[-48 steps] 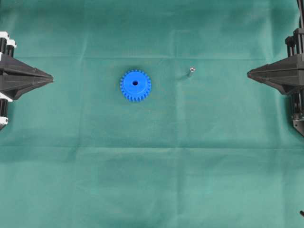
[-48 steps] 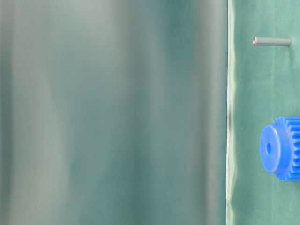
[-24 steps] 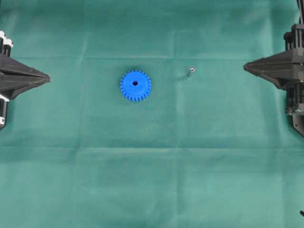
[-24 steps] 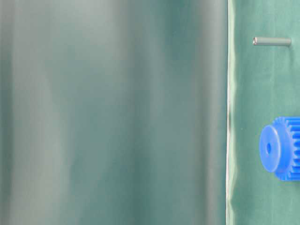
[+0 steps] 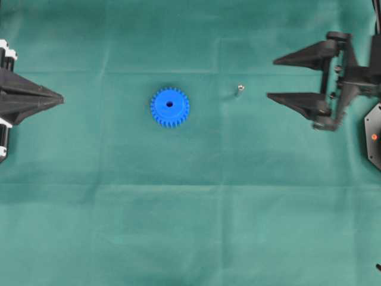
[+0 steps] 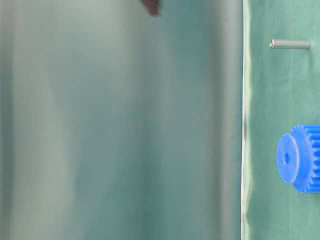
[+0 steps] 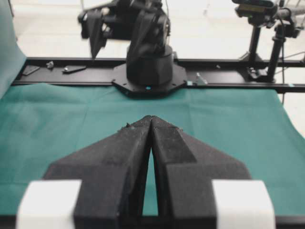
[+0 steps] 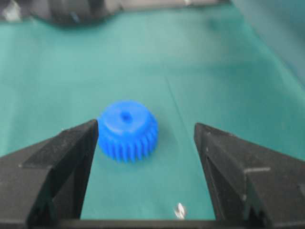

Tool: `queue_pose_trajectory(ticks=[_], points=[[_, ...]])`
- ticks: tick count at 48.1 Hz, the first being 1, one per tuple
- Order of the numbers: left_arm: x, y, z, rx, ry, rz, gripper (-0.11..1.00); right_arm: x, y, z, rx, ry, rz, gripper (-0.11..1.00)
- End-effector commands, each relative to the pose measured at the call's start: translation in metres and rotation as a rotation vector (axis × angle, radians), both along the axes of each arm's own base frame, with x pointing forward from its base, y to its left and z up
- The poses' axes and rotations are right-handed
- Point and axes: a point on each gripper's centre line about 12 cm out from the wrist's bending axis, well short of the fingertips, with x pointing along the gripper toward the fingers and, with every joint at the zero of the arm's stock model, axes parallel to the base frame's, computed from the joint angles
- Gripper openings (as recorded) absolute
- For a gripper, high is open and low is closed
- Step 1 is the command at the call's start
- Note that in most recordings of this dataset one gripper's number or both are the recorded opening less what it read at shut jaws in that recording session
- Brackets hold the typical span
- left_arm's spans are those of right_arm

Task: Insert the shaft placed at a random location into the center hole of the medium gear at another random location.
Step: 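Raise the right gripper and move it toward the silver shaft, then lower the open right gripper around the upright silver shaft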

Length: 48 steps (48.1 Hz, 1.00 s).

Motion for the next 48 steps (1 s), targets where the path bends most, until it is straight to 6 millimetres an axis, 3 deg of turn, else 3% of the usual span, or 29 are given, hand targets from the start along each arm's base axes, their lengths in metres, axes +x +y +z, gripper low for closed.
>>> queue_pose_trajectory(ticks=[1,22,48], points=[[0.002,0.0,0.011,0.001,-0.026,-0.001,0.0,0.01,-0.009,-0.008,-0.008,0.011,-0.024,0.81],[0.001,0.0,0.011,0.0,-0.028,-0.001,0.0,0.029,-0.027,-0.073,0.034,0.112,-0.089,0.8],[0.002,0.0,0.011,-0.006,-0.024,-0.003,0.0,0.04,-0.033,-0.11,0.056,0.168,-0.117,0.76]])
